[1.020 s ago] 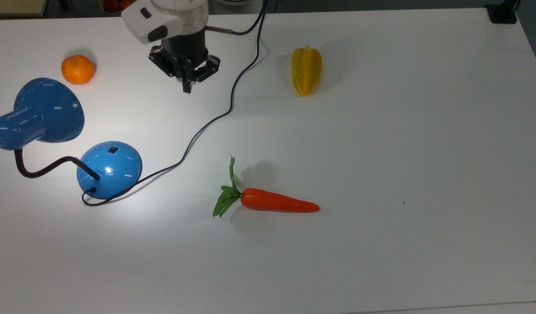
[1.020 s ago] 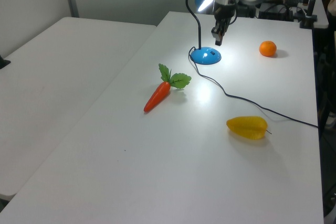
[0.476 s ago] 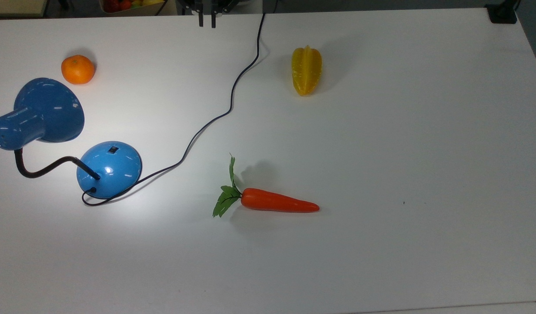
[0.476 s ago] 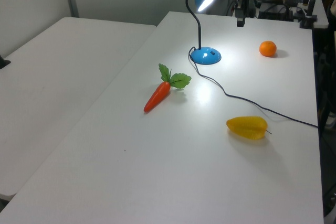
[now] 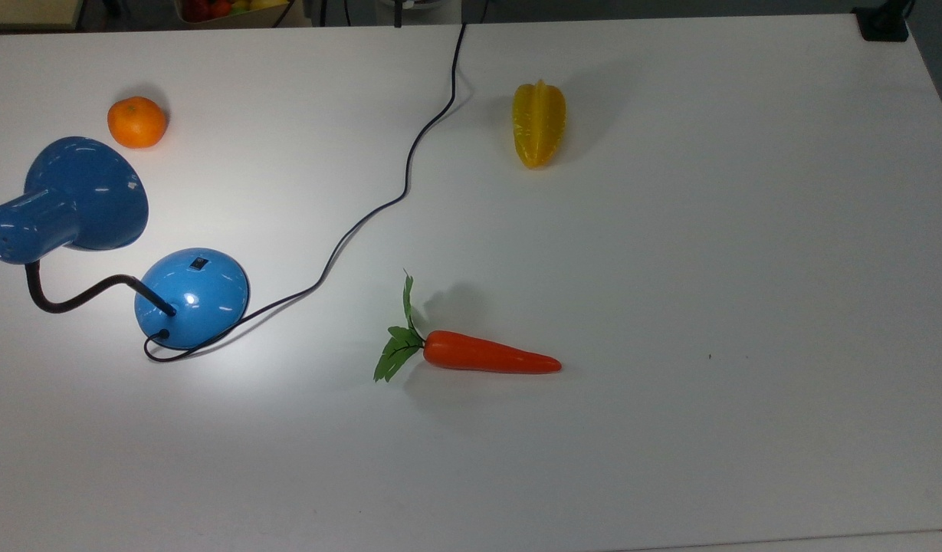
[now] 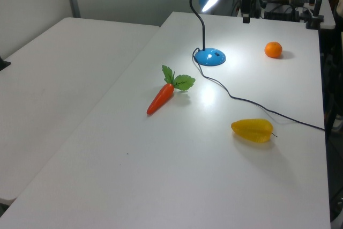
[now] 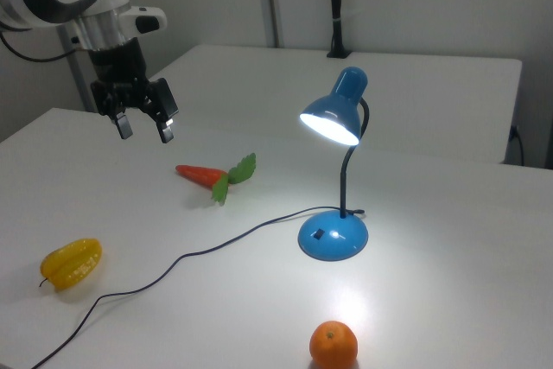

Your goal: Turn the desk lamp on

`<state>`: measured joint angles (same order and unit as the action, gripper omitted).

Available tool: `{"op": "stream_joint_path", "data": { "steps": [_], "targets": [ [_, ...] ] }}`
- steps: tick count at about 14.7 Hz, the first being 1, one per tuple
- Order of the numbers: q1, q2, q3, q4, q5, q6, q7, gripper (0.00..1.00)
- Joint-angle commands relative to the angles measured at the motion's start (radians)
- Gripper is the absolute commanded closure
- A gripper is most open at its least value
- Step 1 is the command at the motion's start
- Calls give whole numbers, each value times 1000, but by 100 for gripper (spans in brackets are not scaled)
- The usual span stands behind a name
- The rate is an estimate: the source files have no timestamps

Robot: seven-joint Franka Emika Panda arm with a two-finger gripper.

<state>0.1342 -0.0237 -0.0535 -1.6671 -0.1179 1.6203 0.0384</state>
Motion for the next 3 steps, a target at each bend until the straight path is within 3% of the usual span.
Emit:
{"op": "stream_joint_path", "data": {
  "steps": [1, 3],
  "targets": [
    [-7, -15, -9, 26, -5, -39, -32, 0],
    [-30, -7, -12, 53, -3, -39, -35, 0]
  ]
}}
